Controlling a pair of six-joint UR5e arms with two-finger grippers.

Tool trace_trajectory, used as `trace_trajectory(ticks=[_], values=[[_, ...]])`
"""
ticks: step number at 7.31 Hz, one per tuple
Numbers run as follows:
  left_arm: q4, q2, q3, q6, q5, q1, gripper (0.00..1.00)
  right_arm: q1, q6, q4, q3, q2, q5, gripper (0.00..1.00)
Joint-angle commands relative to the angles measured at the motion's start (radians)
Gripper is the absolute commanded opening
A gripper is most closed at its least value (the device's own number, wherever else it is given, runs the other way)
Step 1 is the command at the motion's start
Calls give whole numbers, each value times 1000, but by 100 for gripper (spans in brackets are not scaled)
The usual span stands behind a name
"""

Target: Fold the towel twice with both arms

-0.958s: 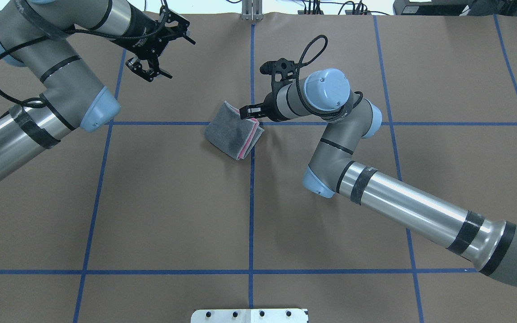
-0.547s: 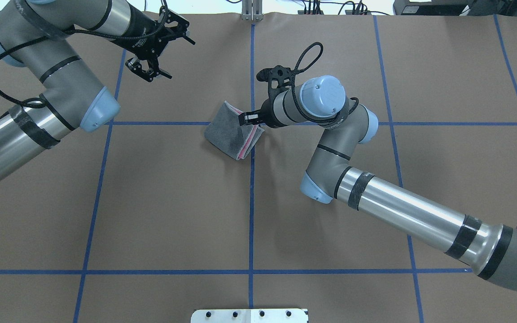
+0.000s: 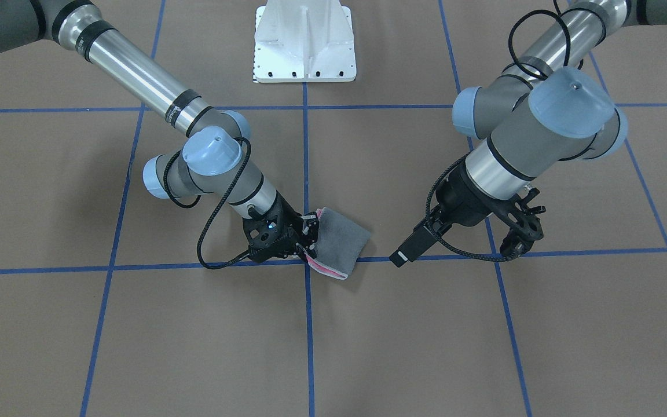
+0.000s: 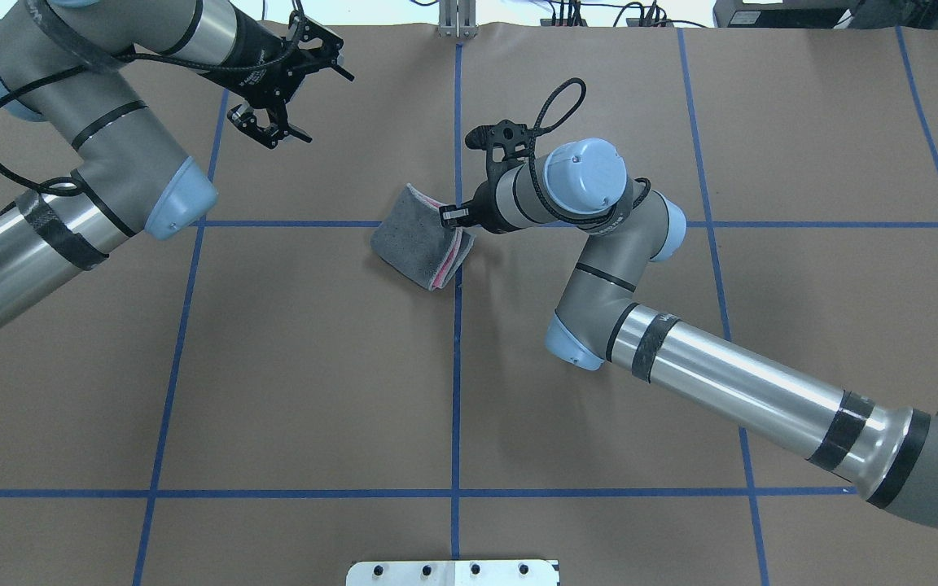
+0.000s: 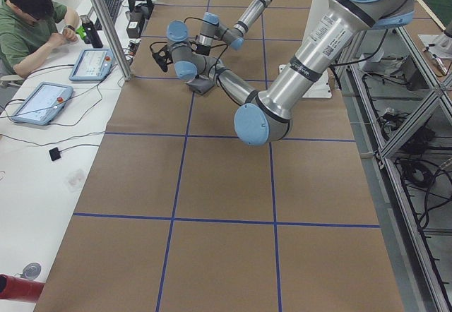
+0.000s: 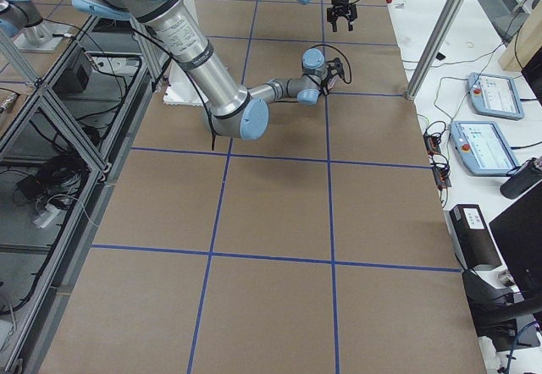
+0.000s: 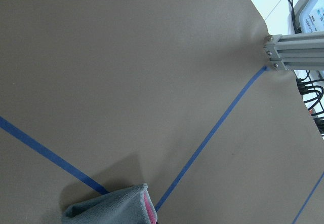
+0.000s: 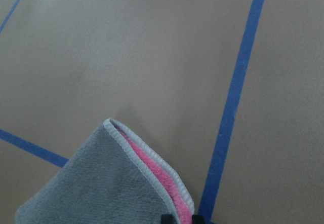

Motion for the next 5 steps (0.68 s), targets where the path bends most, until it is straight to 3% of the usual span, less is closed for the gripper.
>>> trace_trajectory(ticks=[1, 5], values=[[-2, 0, 3, 0, 0, 0, 100, 3, 0, 1, 2, -3, 0, 23], [-6, 12, 1, 0, 2, 6, 100, 44, -14, 3, 13, -33, 32, 10]])
